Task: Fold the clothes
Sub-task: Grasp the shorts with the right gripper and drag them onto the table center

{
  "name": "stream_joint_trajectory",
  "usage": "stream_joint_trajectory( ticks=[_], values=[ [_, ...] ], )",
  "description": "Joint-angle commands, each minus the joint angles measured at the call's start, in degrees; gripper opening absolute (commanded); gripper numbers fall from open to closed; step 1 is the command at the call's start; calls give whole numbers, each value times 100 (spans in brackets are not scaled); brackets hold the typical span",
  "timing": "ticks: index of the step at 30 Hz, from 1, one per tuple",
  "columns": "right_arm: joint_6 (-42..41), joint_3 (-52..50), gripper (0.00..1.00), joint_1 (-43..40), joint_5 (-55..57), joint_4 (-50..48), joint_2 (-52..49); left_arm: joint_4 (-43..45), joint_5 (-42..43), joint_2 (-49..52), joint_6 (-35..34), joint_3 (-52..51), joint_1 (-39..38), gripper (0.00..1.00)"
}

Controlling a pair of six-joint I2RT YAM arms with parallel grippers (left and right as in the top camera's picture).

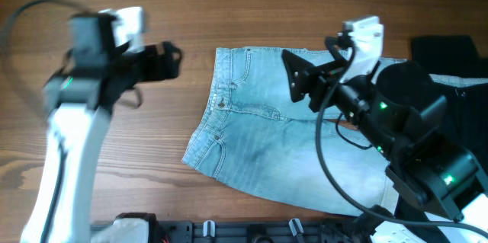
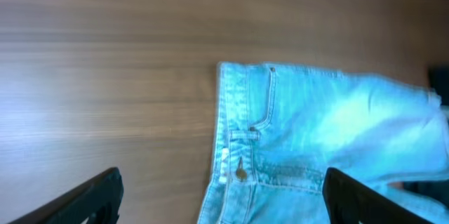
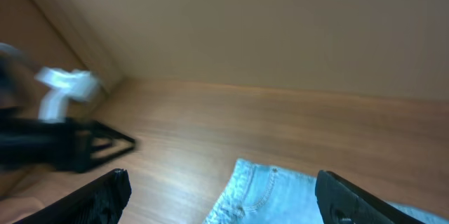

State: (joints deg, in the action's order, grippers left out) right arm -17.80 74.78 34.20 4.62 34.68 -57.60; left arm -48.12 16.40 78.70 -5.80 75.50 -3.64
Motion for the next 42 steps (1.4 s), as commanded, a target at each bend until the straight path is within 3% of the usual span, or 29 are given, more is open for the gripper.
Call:
stream_joint_trajectory(
  ticks=[1,5,12,14,19,21,22,27,30,31,32,33,37,40,42],
  values=[
    [-192,26,90,-63,162,356,-160,960,57,1674,411,4,-634,89],
    [-175,26,95,-66,205,765,-470,2413,-214,3156,409,4,-929,89],
    [-190,26,96,-63,179,918,-820,3565,-245,4295,409,4,-975,91],
    [-188,26,96,-63,184,918,-833,3716,-76,4400,407,4,-1003,80],
    [-188,24,96,-63,184,1016,-949,3751,-83,4750,409,2,-1141,25],
    [-184,24,96,-63,186,1019,-955,3818,-284,4723,404,11,-1088,8],
    [-170,24,96,-63,186,1019,-957,3755,-629,4682,256,72,-1014,4],
    [-175,24,96,-63,203,1025,-960,3021,-3141,4026,-129,509,149,4],
    [-173,24,96,-63,203,1025,-960,3023,-3069,3805,-129,509,1115,5],
    [-170,24,96,-63,205,1025,-960,3029,-2837,3738,-127,511,1475,21],
    [-173,24,96,-63,208,1023,-960,3025,-2590,3674,-129,511,1679,27],
    [-197,20,96,-66,328,1040,-966,2997,-2046,3521,-118,511,1902,52],
    [-973,20,96,-369,890,1572,-1259,2420,-1875,2505,-85,511,1996,83],
    [-1217,20,98,-1082,72,2116,-1622,1270,-1836,1482,-225,509,1978,86],
    [-1220,20,99,-1650,-273,2367,-1869,7,-1829,931,-925,509,2024,82]
  ],
)
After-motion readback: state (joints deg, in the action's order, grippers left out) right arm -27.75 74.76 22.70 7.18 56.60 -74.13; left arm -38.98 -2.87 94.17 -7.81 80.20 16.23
